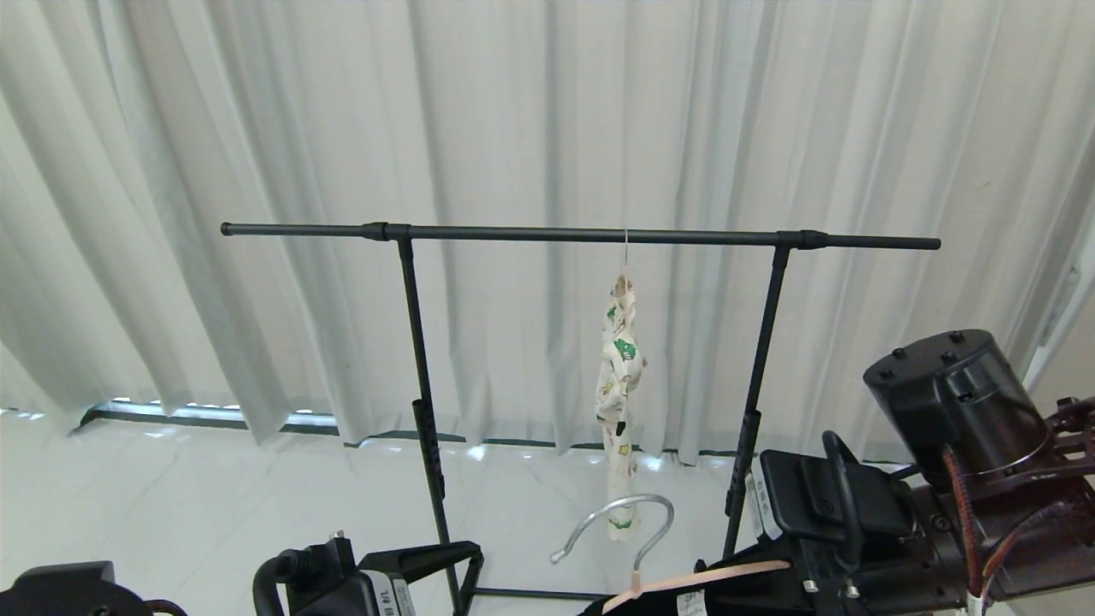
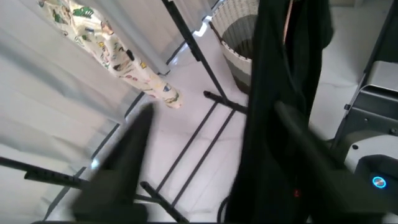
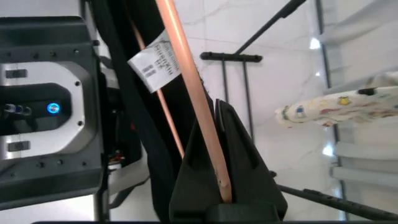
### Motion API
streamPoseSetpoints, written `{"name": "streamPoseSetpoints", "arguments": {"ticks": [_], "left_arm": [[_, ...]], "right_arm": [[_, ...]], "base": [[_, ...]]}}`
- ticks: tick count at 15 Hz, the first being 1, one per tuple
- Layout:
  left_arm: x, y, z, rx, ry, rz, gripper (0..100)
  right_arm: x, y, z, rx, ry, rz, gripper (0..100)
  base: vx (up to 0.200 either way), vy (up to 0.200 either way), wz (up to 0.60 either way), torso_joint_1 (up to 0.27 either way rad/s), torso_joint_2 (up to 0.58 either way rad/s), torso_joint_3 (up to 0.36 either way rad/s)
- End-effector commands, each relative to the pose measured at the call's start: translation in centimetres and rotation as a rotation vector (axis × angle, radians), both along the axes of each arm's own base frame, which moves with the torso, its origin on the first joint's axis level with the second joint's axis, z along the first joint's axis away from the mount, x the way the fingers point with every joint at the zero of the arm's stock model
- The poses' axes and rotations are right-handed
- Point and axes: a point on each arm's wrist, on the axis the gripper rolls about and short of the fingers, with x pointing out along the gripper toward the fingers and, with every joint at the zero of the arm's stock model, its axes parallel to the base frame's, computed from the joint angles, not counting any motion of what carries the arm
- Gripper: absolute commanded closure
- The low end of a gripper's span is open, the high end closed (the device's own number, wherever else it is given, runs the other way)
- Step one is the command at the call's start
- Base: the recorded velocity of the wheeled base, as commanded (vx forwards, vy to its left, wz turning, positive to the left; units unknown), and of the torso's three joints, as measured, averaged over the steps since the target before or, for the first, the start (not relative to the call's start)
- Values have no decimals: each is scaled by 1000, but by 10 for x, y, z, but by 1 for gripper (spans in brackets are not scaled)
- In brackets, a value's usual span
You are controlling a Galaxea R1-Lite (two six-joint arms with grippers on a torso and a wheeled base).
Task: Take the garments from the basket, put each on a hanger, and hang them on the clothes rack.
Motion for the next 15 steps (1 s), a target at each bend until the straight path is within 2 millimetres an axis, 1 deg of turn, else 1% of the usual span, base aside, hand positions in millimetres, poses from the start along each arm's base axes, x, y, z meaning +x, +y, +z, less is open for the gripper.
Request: {"name": "streamPoseSetpoints", "arguments": {"ticks": [1,5,6,8,9,11,12,14,15], "left_arm": [[-1,5,0,-8,-4,13,0],[-13,29,-7,-23,-12,30,0],[-8,38,-11,-13,-7,99,0],[2,57,-27,40,27,254,0],[5,62,-30,47,38,295,0],[8,62,-34,67,62,310,0],[13,58,-38,94,95,305,0],[21,50,-37,82,132,242,0],[24,48,-39,88,158,222,0]], "right_arm": [[4,-13,6,11,-56,-21,100],[18,-38,11,15,-86,-151,100],[20,-44,13,21,-92,-178,100],[20,-54,19,40,-112,-212,100],[17,-57,21,48,-121,-220,100],[12,-60,25,68,-131,-212,100],[8,-62,28,81,-141,-206,100],[3,-65,32,97,-161,-205,100],[0,-67,33,101,-166,-205,100]], "base": [[0,0,0,0,0,0],[0,0,0,0,0,0],[0,0,0,0,0,0],[0,0,0,0,0,0],[0,0,0,0,0,0],[0,0,0,0,0,0],[0,0,0,0,0,0],[0,0,0,0,0,0],[0,0,0,0,0,0]]}}
